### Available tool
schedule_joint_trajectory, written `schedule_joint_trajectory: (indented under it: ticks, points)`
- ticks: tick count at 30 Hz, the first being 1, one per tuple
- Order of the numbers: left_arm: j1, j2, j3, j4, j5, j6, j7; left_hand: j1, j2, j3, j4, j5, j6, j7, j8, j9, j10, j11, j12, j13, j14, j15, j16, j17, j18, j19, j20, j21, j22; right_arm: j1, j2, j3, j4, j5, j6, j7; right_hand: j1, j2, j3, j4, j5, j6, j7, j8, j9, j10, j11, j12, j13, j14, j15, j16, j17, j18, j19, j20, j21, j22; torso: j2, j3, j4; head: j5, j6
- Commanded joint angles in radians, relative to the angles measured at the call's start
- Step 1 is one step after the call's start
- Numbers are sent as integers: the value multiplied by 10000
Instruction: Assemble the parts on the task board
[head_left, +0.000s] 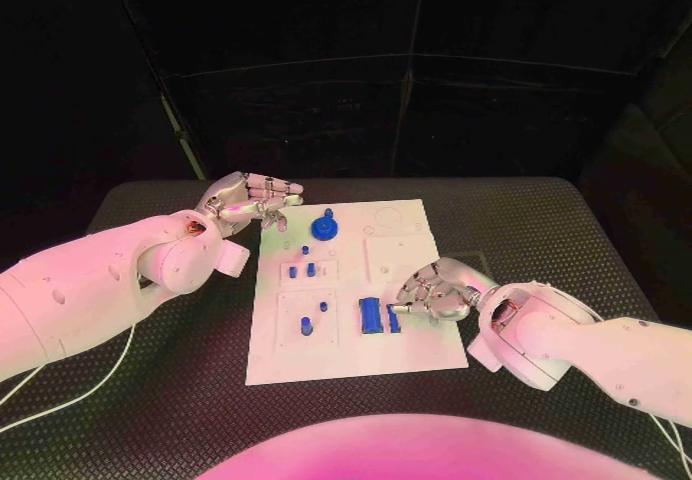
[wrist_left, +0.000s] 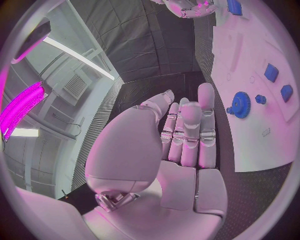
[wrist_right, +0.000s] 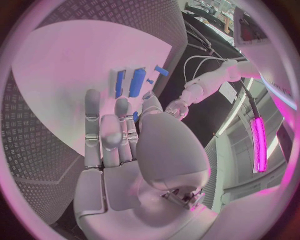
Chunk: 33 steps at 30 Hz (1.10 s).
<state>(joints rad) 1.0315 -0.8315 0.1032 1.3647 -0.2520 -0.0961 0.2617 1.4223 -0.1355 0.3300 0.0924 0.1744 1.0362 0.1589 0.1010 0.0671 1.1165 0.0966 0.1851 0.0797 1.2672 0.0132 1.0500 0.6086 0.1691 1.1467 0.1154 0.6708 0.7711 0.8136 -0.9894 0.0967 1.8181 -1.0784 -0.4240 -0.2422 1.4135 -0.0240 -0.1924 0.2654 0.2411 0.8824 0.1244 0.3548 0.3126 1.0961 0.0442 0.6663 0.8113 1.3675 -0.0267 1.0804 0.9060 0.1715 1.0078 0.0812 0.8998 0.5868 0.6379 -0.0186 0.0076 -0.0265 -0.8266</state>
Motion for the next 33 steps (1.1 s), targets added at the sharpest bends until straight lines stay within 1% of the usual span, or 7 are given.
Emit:
schedule_joint_trajectory:
  ticks: [1, 9, 18, 23, 31, 32, 33]
  points:
    - [-4, 48, 11, -89, 471, 73, 542, 78, 11, -31, -61, -19, -72, 17, -28, -1, -94, 27, 87, -11, -879, 51, -877, -993, 118, -492, 44, -360, -153, 305, 101, 49, -609, 3888, -204, 2961, 642, 141, 78, -292, -3, -225, 230, -262, -152, -485, 187, -899, -787, -970, 209, -2294, -2242, 84, -356, 183, -797, -517, -198, -65, 63, -53, 108]
    - [-71, 402, 12, -752, 1498, -394, 1187, -5, -35, 47, 123, -17, -198, 57, -77, -1, -357, 351, -196, -157, -2975, 755, -4906, -2924, -85, -3400, 642, -3092, -1757, 1121, 1097, 84, -3290, 6602, 408, 5289, 2284, 469, 171, -916, -1242, 217, 483, -1423, -913, -384, 781, -4200, -4760, -3592, 1077, -6040, -4682, -87, -2258, 961, -3530, -2022, -633, -139, 116, -194, 558]
    - [-119, 1174, 10, -1871, 2432, -1600, 2067, -319, 91, -788, 480, -24, -751, -34, -360, -21, -1270, 752, -1214, -166, -3679, 1371, -8699, -4683, 126, -5190, 1748, -5816, -4312, 1392, 2708, 103, -5904, 7670, 984, 6590, 1199, 896, -274, -1343, -1090, 811, 747, -2906, -1897, -75, 1099, -5635, -7488, -3293, 1591, -9428, -7397, 146, -2120, 1736, -5953, -3606, -892, -148, 49, -204, 1044]
    - [-128, 1499, 11, -2236, 2551, -2082, 2292, -409, 347, -1777, 744, 3, -1632, -197, -402, -36, -2614, 685, -1267, -182, -4319, 1432, -9757, -5118, -277, -7733, 1770, -6263, -5881, 1414, 3227, 107, -6553, 7962, 1049, 6919, 728, 1001, -282, -1510, -1012, 609, 825, -2929, -2163, -387, 1262, -5960, -7492, -3633, 1791, -10011, -7915, 106, -2174, 1869, -6520, -3985, -924, -117, 36, -188, 1189]
    - [-135, 1839, 11, -2531, 2608, -2412, 2427, -318, 431, -1950, 768, 6, -1810, -123, -394, -39, -2896, 615, -1262, -194, -4368, 1438, -9855, -5181, -305, -7605, 1773, -6220, -5915, 1426, 3712, 110, -7107, 8104, 1282, 7166, 96, 1151, -154, -1971, -1007, 523, 752, -2930, -2480, -1123, 1515, -6039, -7495, -4510, 2079, -10198, -8448, 37, -2453, 2067, -7466, -4604, -900, -81, 63, -101, 1360]
    - [-151, 1780, 2, -2488, 2348, -1942, 1976, -4486, 1355, -2303, 262, -523, -4360, -601, -1010, -671, -5376, 134, -1851, -797, -6817, 968, -10500, -6086, -666, -8813, 895, -6708, -6472, 1401, 3656, 99, -7040, 7724, 926, 6632, -4100, 240, 469, -2654, -1435, -2228, 160, -3548, -3126, -4029, 931, -6663, -8113, -7203, 1518, -10804, -9060, -518, -4699, 1203, -7872, -4951, -896, -108, 48, -141, 1320]
    - [-149, 1770, -7, -2451, 2350, -1981, 1981, -4724, 1355, -2346, 218, -532, -4536, -603, -1010, -671, -5535, 113, -1851, -797, -7004, 940, -10500, -6086, -665, -8845, 850, -6708, -6485, 1410, 3643, 90, -7001, 7750, 888, 6640, -4443, 240, 521, -2654, -1438, -2455, 115, -3548, -3126, -4272, 884, -6663, -8113, -7435, 1493, -10804, -9060, -518, -4878, 1158, -7936, -4997, -896, -105, 46, -137, 1330]
